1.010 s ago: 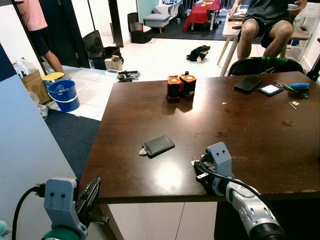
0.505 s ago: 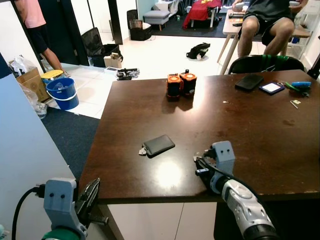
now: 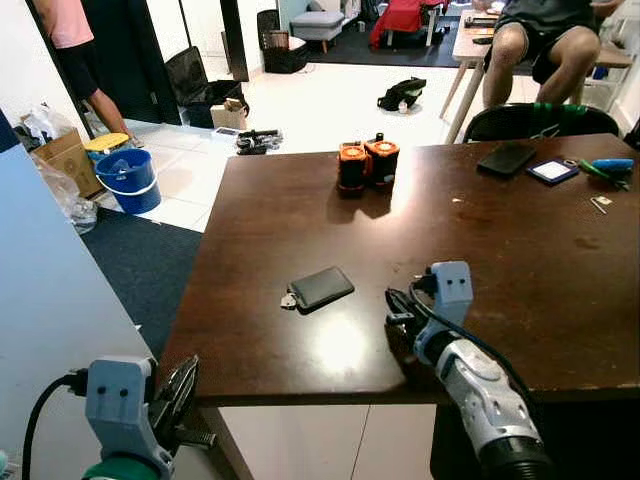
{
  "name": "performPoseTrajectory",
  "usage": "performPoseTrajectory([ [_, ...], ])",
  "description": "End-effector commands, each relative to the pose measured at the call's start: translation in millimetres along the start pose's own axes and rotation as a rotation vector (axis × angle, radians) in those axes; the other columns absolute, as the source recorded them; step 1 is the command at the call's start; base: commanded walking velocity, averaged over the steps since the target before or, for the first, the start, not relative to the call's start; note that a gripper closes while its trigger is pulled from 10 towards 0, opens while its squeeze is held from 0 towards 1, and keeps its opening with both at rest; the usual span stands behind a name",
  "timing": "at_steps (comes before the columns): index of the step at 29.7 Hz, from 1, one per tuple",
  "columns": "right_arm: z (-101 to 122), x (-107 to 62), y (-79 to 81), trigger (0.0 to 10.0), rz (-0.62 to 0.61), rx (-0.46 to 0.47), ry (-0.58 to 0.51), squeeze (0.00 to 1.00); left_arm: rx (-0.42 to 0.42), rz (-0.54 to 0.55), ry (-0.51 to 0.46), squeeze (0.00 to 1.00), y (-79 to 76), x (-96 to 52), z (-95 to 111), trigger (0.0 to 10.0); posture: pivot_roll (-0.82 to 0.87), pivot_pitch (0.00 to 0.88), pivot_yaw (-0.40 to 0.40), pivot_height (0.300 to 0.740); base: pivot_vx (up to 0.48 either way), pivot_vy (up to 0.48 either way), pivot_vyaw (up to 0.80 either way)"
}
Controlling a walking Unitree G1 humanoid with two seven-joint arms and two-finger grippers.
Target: Hang keys on a hook
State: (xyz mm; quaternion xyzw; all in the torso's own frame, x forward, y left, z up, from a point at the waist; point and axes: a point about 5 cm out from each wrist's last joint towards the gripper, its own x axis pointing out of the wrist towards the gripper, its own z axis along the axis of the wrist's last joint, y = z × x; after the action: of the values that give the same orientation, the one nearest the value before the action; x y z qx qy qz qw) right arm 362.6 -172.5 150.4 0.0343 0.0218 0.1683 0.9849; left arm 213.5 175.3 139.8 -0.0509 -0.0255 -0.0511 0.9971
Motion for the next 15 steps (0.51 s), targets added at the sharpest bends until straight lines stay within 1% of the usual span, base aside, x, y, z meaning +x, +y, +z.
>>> performPoseTrajectory([
  [1, -8.9, -2.5, 1.6, 9.8, 0.013, -0.008, 0.040, 0.82, 0.014, 0.017, 0.008, 0.00, 4.3, -3.9, -0.2, 10.0, -0.01, 0.099, 0.172, 0.740, 0.000, 0.000, 0.00],
  [2, -10.9, -7.1, -6.3, 10.0, -0.001, -0.012, 0.057, 1.00, 0.014, 0.016, 0.011, 0.00, 4.8, -4.7, -0.4, 10.0, -0.01, 0.099, 0.172, 0.740, 0.000, 0.000, 0.00],
  [4, -11.4, -8.5, -8.8, 10.0, -0.004, -0.014, 0.062, 1.00, 0.014, 0.015, 0.012, 0.00, 4.8, -4.9, -0.4, 10.0, -0.01, 0.099, 0.172, 0.740, 0.000, 0.000, 0.00],
  [6, -13.5, -14.1, -15.5, 10.0, 0.011, -0.026, 0.091, 1.00, 0.012, 0.006, 0.015, 0.00, 4.2, -4.9, -0.5, 10.0, -0.01, 0.099, 0.172, 0.740, 0.000, 0.000, 0.00],
  [7, -13.5, -14.1, -15.5, 10.0, 0.011, -0.026, 0.091, 1.00, 0.012, 0.006, 0.015, 0.00, 4.2, -4.9, -0.5, 10.0, -0.01, 0.099, 0.172, 0.740, 0.000, 0.000, 0.00],
  [11, -17.0, -22.7, -26.2, 10.0, 0.023, -0.049, 0.133, 1.00, 0.008, -0.006, 0.017, 0.00, 2.9, -3.8, -1.0, 10.0, -0.02, 0.088, 0.181, 0.740, 0.000, 0.000, 0.00],
  [15, -19.1, -24.6, -28.1, 10.0, 0.016, -0.042, 0.143, 1.00, 0.006, -0.011, 0.018, 0.00, 1.7, -3.1, -1.6, 10.0, -0.03, 0.083, 0.184, 0.740, 0.000, 0.000, 0.00],
])
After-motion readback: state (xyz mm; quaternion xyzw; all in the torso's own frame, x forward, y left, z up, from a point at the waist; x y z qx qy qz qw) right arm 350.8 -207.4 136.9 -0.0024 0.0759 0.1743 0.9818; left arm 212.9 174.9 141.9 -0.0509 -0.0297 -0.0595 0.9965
